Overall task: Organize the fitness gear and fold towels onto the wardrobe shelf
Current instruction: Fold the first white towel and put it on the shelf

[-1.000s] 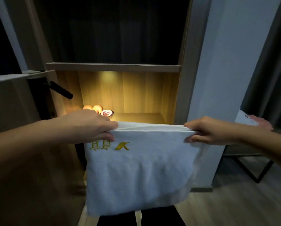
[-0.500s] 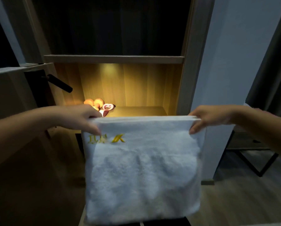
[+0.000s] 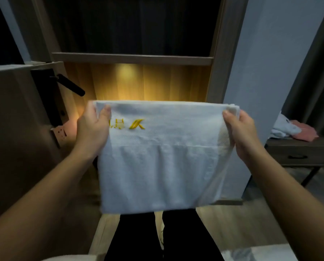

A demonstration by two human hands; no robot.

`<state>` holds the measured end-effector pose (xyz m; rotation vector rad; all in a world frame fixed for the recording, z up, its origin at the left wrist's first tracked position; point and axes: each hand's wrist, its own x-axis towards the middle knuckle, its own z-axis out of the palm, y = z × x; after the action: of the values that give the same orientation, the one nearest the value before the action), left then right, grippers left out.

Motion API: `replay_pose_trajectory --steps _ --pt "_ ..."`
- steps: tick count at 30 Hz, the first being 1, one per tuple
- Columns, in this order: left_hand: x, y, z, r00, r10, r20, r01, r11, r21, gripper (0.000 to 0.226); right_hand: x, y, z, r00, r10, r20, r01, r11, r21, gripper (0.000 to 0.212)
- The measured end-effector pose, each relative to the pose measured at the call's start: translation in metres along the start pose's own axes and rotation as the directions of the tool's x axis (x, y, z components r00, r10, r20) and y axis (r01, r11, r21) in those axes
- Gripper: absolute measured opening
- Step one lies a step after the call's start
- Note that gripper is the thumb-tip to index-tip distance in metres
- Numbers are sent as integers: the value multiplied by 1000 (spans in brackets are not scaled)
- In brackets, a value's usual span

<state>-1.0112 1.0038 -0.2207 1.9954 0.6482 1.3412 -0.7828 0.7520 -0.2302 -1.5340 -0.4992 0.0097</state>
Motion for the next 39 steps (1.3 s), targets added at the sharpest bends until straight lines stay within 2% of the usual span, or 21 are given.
replay_pose_trajectory --steps 2,4,5,7,10,12,14,18,20,22,24,25,26,28,30,32,34,37,38,39 --pt "8 1 -4 999 37 -34 -31 987 156 29 1 -8 2 997 -68 -47 62 992 -107 25" --pt "16 -13 0 994 -85 62 64 955 289 32 6 -3 2 1000 -24 -9 21 958 -286 37" --pt "16 -25 4 973 -181 147 115 922 369 34 9 6 3 998 65 19 -52 919 -392 44" --pt "4 -56 20 872 -374 316 182 847 499 38 7 40 11 949 312 52 -229 791 -568 54" --pt "-35 -107 45 684 -597 419 292 750 593 42 -11 110 28 807 587 73 -370 598 -711 56" --pt "-59 -140 62 596 -684 420 337 688 643 45 -23 153 39 745 664 56 -421 535 -733 56" --pt "-73 -165 75 551 -748 370 403 626 667 51 -29 187 48 722 691 30 -469 520 -714 59" --pt "-79 -198 96 513 -809 286 531 562 635 56 -27 224 60 750 660 33 -447 544 -710 56" --pt "-82 -209 103 453 -856 248 583 496 644 61 -26 234 62 757 653 28 -452 555 -698 54" --pt "-91 -217 106 342 -904 257 629 424 652 68 -29 240 60 700 714 -12 -557 535 -636 57" --pt "-105 -226 105 255 -917 308 646 398 651 68 -38 246 54 571 820 -42 -655 425 -625 68" --pt "-111 -230 105 245 -918 313 635 396 663 68 -42 249 52 522 852 -44 -662 372 -651 70" --pt "-115 -233 104 266 -916 301 609 402 683 67 -45 253 51 520 853 -48 -647 357 -673 67" --pt "-119 -234 104 351 -899 263 572 428 700 63 -49 259 53 625 776 -92 -610 411 -678 57" --pt "-120 -235 106 403 -883 242 584 452 675 60 -45 260 57 734 670 -112 -536 469 -702 51" --pt "-120 -237 106 408 -882 237 614 457 643 61 -42 258 61 765 639 -85 -493 496 -715 52" --pt "-122 -239 103 362 -902 235 666 427 612 67 -43 259 61 705 704 -84 -561 481 -674 58" --pt "-130 -240 93 238 -932 274 716 360 599 71 -53 257 51 520 853 -52 -656 359 -664 67" --pt "-133 -240 90 206 -936 285 724 342 599 70 -58 258 48 483 875 -38 -668 340 -662 68" --pt "-136 -239 89 202 -936 289 721 342 603 68 -61 260 46 477 878 -31 -679 346 -648 67"
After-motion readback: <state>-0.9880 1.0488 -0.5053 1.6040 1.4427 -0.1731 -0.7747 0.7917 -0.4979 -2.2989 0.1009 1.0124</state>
